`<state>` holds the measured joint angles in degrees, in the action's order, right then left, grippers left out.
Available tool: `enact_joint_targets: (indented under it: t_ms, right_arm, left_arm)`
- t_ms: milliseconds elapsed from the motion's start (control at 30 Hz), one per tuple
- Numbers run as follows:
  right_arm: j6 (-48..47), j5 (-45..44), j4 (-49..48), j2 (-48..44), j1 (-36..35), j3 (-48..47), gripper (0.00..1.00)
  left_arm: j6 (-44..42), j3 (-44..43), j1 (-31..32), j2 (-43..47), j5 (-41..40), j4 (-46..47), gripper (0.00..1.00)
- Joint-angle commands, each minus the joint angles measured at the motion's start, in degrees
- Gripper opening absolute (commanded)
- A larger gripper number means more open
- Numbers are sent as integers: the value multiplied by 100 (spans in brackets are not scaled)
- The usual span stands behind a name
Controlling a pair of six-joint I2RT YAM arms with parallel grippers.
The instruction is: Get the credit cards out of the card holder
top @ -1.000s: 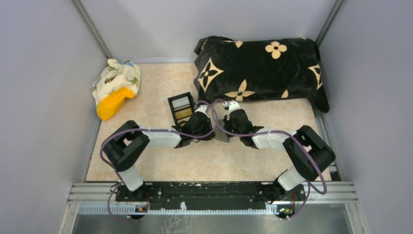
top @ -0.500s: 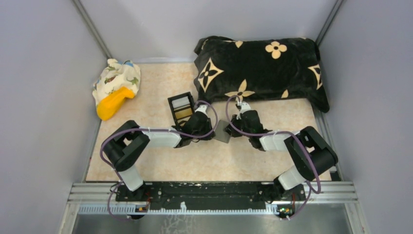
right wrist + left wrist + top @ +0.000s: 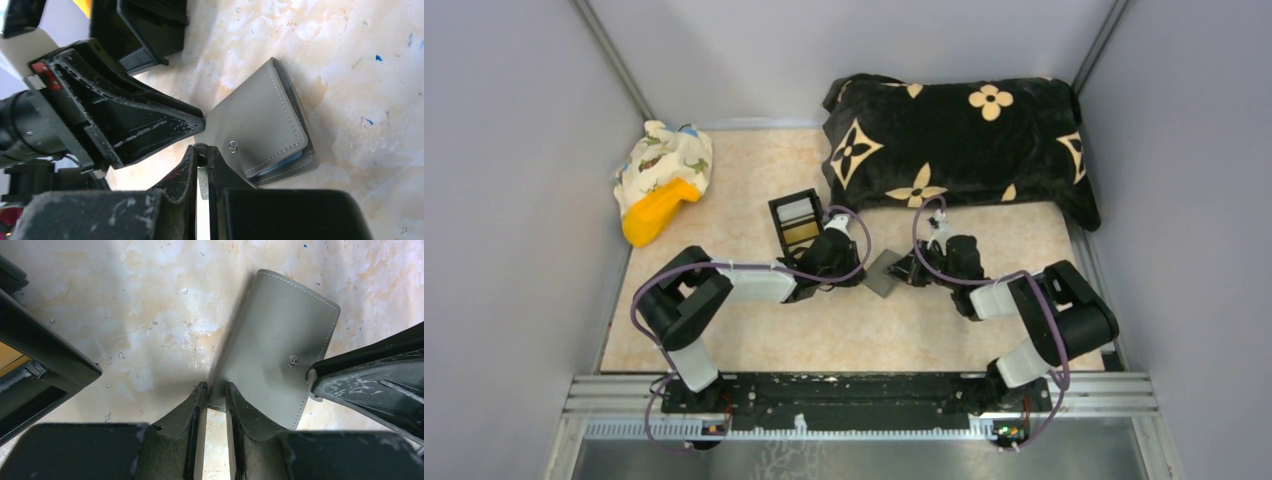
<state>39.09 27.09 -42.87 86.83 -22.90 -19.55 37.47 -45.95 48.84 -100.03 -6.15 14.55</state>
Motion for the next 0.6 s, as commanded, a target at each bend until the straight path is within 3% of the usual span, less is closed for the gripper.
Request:
enact_joint_targets:
  t_ms: [0,167,200,267,300,367,500,567]
  right_arm:
    - [475,508,-1242,-101,194,179,0]
    - [-87,-204,-237,-725,198,187,0]
    - [-195,-437,8,-887,198,192,8]
    - [-376,-843,546,-1216,198,204,43]
    - [-446,-1028,702,-1383,196,198,55]
    - [-608,-1227,946,-1614,190,162,59]
    - [-912,-1629,1529,-1817,161,-53,57]
    - [-1129,-1881,1946,-1791,75,-248,55]
  left_arm:
    - [-91,46,-25,-243,-35,-451,26]
    - [-80,54,-25,-190,-55,-453,26]
    - [-82,59,-24,-188,-66,-442,27]
    - [-82,64,-17,-156,-81,-431,31]
    - [-89,62,-25,-143,-94,-422,32]
    - [-111,46,-16,-116,-109,-426,34]
    - [-166,13,-15,8,-158,-470,36]
    - [-219,-12,-15,91,-200,-500,45]
